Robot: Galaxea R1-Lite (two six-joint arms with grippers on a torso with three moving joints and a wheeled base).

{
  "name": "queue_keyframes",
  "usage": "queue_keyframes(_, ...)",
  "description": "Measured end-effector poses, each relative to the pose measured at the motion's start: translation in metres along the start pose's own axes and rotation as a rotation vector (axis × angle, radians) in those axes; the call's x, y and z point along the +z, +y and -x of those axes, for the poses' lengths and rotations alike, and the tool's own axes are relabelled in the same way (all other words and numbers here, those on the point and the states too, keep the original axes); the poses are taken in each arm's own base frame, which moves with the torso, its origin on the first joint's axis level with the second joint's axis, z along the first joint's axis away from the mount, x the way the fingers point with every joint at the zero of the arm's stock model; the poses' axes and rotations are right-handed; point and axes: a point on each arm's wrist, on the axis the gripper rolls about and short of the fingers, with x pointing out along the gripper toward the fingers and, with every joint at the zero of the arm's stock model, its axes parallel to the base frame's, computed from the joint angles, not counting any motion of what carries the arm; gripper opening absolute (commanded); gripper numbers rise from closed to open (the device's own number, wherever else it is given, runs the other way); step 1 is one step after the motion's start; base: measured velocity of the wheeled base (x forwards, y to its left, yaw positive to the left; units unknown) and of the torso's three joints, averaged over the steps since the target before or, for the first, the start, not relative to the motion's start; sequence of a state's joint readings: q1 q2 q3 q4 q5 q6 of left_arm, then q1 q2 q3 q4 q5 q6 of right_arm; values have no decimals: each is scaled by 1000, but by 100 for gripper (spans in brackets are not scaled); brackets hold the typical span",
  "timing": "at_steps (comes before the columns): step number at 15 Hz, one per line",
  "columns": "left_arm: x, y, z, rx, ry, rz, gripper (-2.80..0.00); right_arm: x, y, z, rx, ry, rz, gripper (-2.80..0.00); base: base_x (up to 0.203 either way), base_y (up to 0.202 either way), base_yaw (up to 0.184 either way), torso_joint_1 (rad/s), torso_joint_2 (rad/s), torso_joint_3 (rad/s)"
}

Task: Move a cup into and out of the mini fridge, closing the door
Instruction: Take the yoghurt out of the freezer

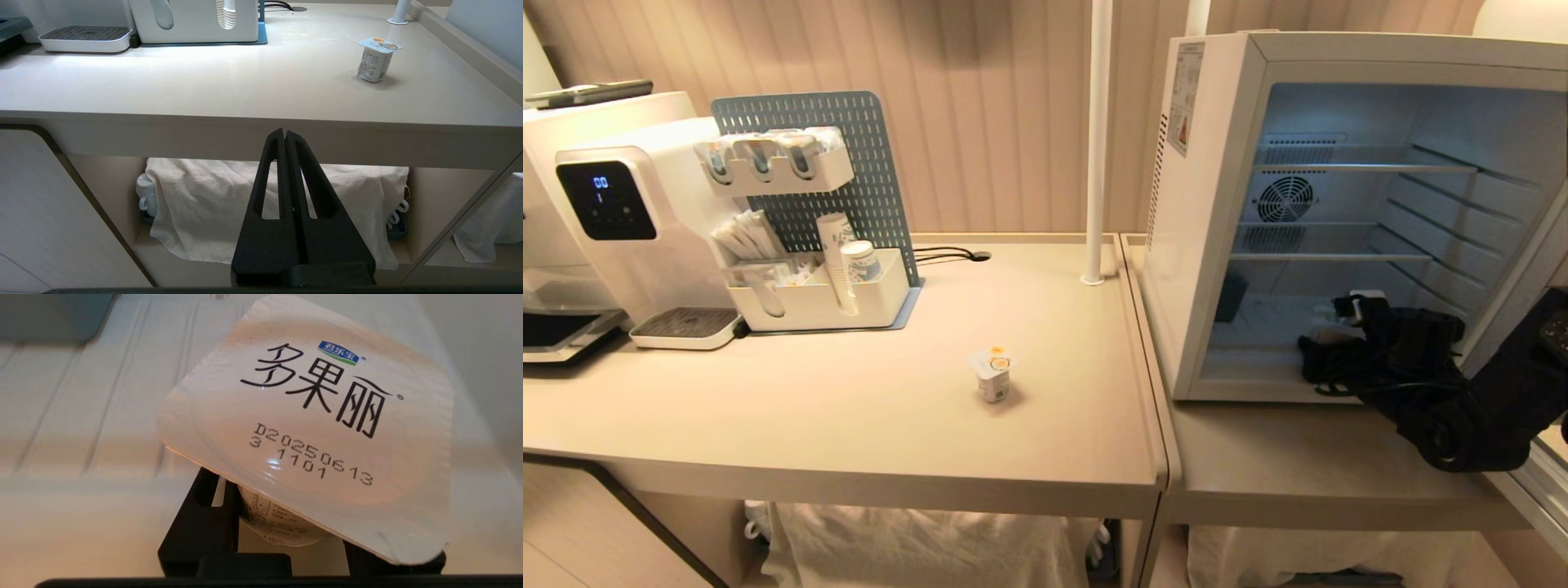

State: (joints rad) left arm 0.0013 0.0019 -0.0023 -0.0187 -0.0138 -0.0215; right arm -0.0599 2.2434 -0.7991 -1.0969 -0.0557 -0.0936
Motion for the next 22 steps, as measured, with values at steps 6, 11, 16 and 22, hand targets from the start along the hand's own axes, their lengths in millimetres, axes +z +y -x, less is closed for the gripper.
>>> queue_keyframes(6, 0, 0, 0, 0, 0, -1, -280, 8, 4, 37, 17, -56, -3, -280, 0, 0, 0, 0, 0, 0)
queue_keyframes(11, 0, 0, 0, 0, 0, 0, -280, 11, 8, 71, 40, -56, -3, -280, 0, 0, 0, 0, 0, 0)
queue_keyframes(16, 0, 0, 0, 0, 0, -1, -280, 5, 6, 137, 108, -46, -12, -280, 0, 0, 0, 0, 0, 0)
queue_keyframes(22, 0, 0, 0, 0, 1, 0, -280, 6, -3, 244, 199, -165, -21, -280, 0, 0, 0, 0, 0, 0)
